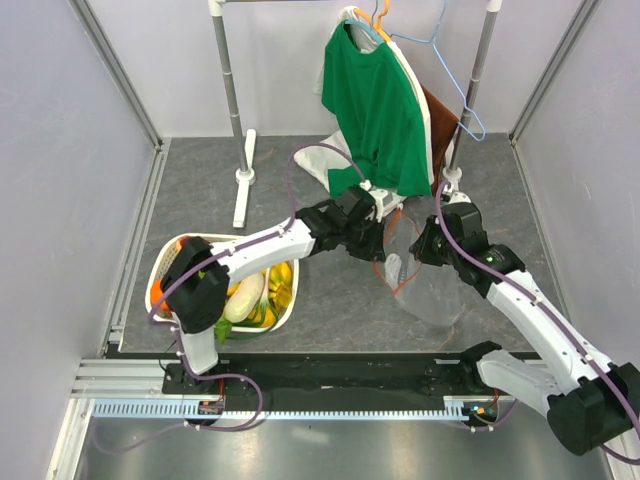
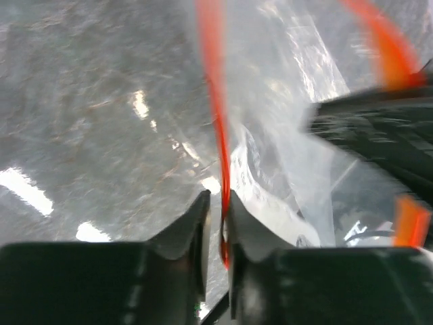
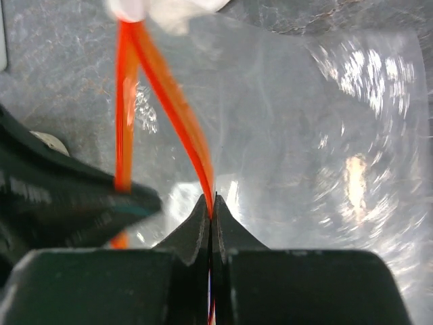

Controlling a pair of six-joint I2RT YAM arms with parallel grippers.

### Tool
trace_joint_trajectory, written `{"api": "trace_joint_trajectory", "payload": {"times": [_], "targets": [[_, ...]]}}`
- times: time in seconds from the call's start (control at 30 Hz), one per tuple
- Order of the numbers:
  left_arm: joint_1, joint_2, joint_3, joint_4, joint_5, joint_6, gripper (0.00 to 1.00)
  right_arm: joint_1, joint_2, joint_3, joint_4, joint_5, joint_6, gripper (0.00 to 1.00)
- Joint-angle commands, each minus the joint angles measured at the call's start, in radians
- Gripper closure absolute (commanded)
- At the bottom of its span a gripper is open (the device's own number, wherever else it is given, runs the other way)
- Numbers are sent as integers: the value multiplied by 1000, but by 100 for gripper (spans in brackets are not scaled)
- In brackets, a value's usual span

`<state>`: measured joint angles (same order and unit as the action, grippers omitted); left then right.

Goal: Place the food in the zip-top bag and seal the zipper
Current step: Open the zipper of the food storage bag.

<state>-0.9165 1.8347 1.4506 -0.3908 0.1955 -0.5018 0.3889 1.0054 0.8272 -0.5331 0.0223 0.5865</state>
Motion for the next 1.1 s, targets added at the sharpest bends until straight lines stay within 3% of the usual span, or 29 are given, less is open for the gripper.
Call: {"api": "trace_joint_trajectory", "payload": {"times": [0.0, 0.07, 0.37, 0.53, 0.8, 0.97, 1.07], "targets": [[82, -92, -73, -2, 61, 62, 87, 2, -42, 114, -97, 28, -128, 100], [117, -140, -111, -13, 91, 94, 98, 2, -56, 139, -152, 51, -157, 100], [211, -161, -173, -80, 173, 198, 98, 4, -129, 181, -260, 53, -309, 100], [208, -134, -153, -63, 276, 194, 97, 2, -100, 167, -231, -21, -275, 100], [247, -276, -176, -14, 473, 232, 44, 2, -39, 96, -108, -81, -202, 100], [317, -420, -191, -129, 492, 328, 25, 4, -47, 32, -67, -84, -194, 100], [422, -544, -211, -183, 530, 394, 7, 4, -51, 15, -51, -87, -182, 100]]}}
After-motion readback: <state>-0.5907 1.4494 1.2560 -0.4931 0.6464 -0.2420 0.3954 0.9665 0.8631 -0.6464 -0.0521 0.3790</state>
